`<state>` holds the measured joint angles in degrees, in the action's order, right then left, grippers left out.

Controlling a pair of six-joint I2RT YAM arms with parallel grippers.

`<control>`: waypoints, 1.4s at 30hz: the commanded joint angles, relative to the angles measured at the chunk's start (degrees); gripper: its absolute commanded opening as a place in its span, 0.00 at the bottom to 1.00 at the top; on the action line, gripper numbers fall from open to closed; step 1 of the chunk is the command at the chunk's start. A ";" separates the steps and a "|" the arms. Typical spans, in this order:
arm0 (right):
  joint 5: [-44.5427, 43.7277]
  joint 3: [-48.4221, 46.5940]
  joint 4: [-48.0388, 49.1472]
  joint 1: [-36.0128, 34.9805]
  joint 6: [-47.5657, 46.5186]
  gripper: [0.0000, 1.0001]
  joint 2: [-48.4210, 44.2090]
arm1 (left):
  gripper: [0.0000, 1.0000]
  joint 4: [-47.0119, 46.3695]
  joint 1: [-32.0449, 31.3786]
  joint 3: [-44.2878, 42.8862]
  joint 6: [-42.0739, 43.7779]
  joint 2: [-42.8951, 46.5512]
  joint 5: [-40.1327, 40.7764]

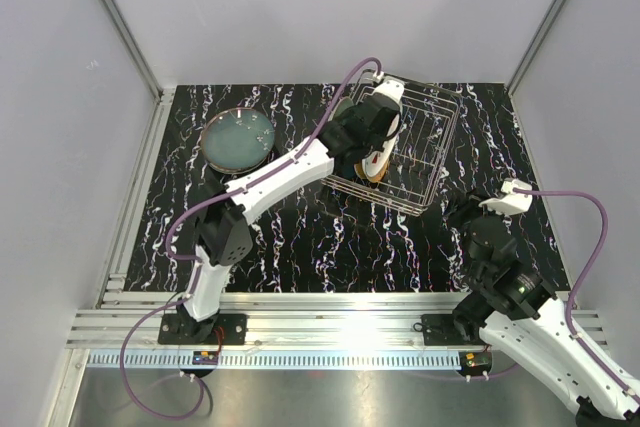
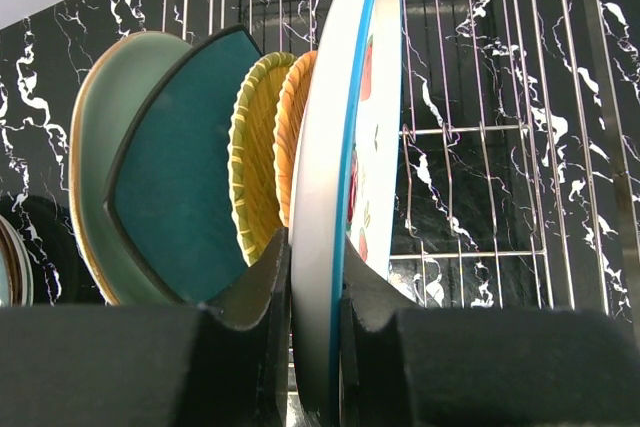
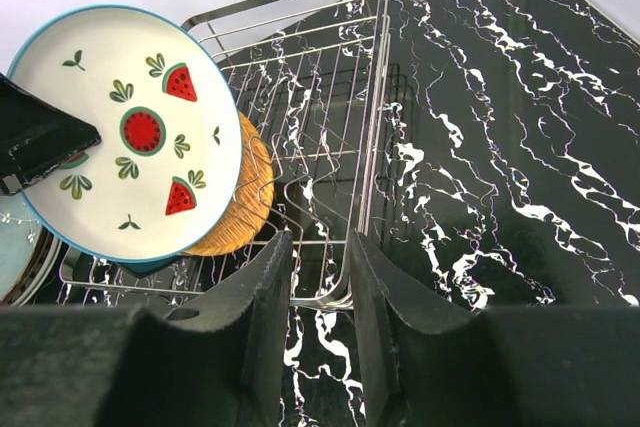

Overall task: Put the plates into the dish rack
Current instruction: Insert the plate into the dish rack

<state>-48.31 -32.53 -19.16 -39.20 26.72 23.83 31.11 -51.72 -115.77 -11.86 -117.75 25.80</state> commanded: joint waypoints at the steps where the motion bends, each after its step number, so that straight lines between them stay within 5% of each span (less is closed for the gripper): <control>1: -0.38 0.28 2.63 0.26 -0.44 0.36 0.51 | 0.00 -8.35 -0.13 -4.73 -0.27 0.60 2.24; 14: -0.03 0.37 2.99 0.26 -0.70 0.37 0.95 | 0.00 -6.06 -0.22 -7.02 -2.91 -3.71 1.36; 42: 0.24 0.28 3.51 0.26 -1.14 0.37 1.30 | 0.26 -4.92 -0.22 -6.84 -3.61 -8.02 0.65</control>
<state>-47.75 -32.38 -18.28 -39.20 25.98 24.77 30.13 -51.86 -119.15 -15.86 -126.19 25.54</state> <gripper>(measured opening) 0.371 0.256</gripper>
